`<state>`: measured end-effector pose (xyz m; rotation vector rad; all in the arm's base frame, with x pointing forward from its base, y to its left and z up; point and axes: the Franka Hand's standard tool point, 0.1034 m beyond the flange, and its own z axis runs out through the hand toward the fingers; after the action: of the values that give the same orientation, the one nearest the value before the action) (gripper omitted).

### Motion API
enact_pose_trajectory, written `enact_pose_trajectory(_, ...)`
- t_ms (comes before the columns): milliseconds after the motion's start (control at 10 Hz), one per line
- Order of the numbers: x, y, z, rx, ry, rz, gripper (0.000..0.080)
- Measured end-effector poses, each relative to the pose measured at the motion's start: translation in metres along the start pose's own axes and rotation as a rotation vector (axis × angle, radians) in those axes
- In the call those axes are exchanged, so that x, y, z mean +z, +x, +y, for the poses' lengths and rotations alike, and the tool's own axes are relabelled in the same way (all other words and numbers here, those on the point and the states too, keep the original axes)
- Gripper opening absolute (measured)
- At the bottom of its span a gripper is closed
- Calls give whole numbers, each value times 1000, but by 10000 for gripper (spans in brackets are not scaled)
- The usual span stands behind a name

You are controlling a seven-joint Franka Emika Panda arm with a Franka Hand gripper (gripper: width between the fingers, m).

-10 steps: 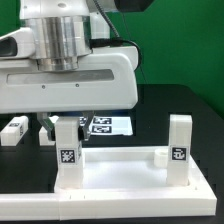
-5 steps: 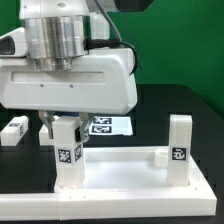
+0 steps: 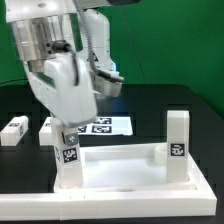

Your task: Assemble desk

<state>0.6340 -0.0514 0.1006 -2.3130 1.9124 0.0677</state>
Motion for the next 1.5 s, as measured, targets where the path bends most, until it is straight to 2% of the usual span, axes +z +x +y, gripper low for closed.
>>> enact_pose_trajectory(200,2,-4,-1,146,-3,-1,288)
enact_pose_trajectory(600,2,-6,-4,393,6,5,288)
enact_pose_trajectory(1100,2,-5,-4,452,7,7,288)
enact_pose_trajectory(1300,2,-6,-4,449,7,7,533)
enact_pose_trajectory(1400,2,-6,-4,445,7,7,616)
enact_pose_trajectory(1500,-5,-7,-5,417,16,5,616)
